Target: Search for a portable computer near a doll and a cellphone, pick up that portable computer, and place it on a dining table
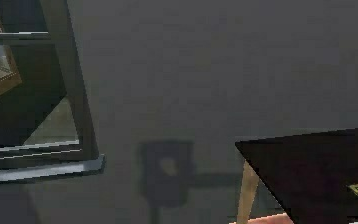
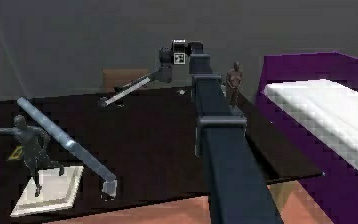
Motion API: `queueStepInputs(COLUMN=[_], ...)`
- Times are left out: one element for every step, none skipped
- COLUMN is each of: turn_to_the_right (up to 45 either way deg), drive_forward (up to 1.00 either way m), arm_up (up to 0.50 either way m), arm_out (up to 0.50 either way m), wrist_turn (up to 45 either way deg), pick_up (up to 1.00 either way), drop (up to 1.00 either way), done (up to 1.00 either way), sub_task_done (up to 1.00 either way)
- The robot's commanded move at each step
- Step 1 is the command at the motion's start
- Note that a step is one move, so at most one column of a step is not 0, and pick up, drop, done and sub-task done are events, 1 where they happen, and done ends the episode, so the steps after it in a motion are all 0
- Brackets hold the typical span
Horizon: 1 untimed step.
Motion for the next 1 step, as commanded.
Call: queueStepInputs(turn_to_the_right=[0.0], drive_forward=[0.00], arm_up=[0.00], arm_out=[-0.10], wrist_turn=[0.0], pick_up=[0.00], drop=[0.00], done=[0.00], sub_task_done=[0.00])
